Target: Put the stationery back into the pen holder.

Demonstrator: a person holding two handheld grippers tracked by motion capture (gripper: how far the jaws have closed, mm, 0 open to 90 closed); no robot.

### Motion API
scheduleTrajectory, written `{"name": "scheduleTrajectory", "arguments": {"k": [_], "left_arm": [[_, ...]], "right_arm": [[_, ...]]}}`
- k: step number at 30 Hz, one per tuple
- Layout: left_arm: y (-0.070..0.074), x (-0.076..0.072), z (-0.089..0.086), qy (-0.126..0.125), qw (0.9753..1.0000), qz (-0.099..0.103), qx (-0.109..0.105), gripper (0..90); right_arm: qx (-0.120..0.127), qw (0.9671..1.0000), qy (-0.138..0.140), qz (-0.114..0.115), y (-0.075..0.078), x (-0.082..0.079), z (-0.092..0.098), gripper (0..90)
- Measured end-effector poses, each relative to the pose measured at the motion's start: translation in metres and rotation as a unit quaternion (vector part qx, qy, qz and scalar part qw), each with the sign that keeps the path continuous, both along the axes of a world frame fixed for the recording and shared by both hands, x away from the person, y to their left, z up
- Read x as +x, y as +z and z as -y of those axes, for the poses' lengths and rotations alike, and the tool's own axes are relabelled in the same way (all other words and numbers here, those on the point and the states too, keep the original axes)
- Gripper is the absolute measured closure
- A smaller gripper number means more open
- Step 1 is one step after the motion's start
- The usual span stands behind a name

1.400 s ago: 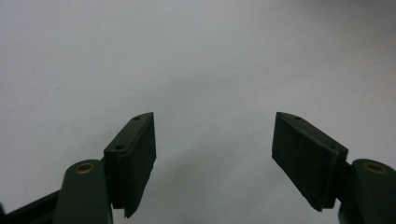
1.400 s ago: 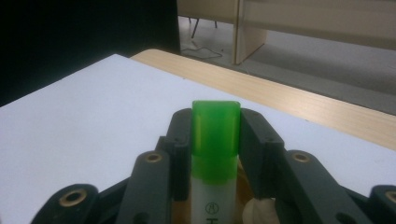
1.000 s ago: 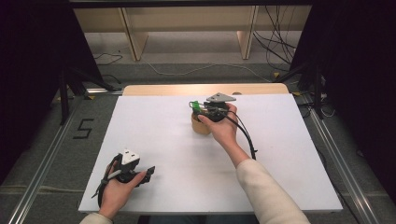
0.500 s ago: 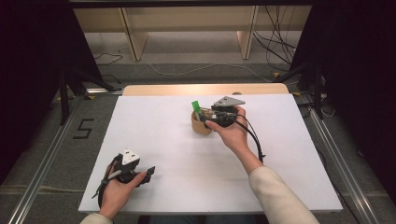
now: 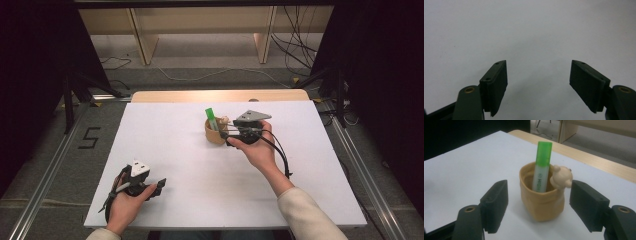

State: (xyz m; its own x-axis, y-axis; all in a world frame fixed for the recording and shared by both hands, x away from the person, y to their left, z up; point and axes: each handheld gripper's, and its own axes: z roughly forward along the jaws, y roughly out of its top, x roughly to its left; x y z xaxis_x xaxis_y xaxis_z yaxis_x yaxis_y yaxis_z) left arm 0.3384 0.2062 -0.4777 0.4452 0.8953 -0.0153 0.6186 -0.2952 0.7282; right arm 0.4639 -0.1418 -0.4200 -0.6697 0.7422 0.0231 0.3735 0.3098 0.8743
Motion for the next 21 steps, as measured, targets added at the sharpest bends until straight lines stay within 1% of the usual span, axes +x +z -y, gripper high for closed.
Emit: {"name": "scheduleTrajectory", "arguments": {"k": [2,6,11,12,18,19,21], "left_arm": [[0.000,0.000,0.000,0.000,1.0000,0.000,0.000,30.5],[0.000,0.000,0.000,0.001,1.0000,-0.001,0.000,30.5],[0.000,0.000,0.000,0.002,1.0000,0.000,-0.001,30.5],[0.000,0.000,0.000,0.002,1.0000,0.000,-0.001,30.5],[0.000,0.000,0.000,0.001,1.0000,0.000,-0.002,30.4],[0.000,0.000,0.000,0.001,1.0000,0.000,-0.002,30.4],[0.000,0.000,0.000,0.000,1.0000,0.001,-0.002,30.3]], "right_arm": [[0.003,1.0000,-0.001,-0.001,0.000,-0.003,0.003,31.8],[0.002,1.0000,0.001,-0.001,-0.001,-0.009,0.010,31.4],[-0.001,1.0000,-0.001,-0.006,-0.002,-0.015,0.017,30.8],[0.000,1.0000,0.001,-0.003,-0.002,-0.015,0.018,30.8],[-0.004,1.0000,0.002,-0.008,-0.005,-0.022,0.025,30.5],[-0.005,0.9999,0.003,-0.011,-0.005,-0.024,0.026,30.3],[-0.003,0.9999,0.004,-0.011,-0.007,-0.026,0.028,30.2]]}}
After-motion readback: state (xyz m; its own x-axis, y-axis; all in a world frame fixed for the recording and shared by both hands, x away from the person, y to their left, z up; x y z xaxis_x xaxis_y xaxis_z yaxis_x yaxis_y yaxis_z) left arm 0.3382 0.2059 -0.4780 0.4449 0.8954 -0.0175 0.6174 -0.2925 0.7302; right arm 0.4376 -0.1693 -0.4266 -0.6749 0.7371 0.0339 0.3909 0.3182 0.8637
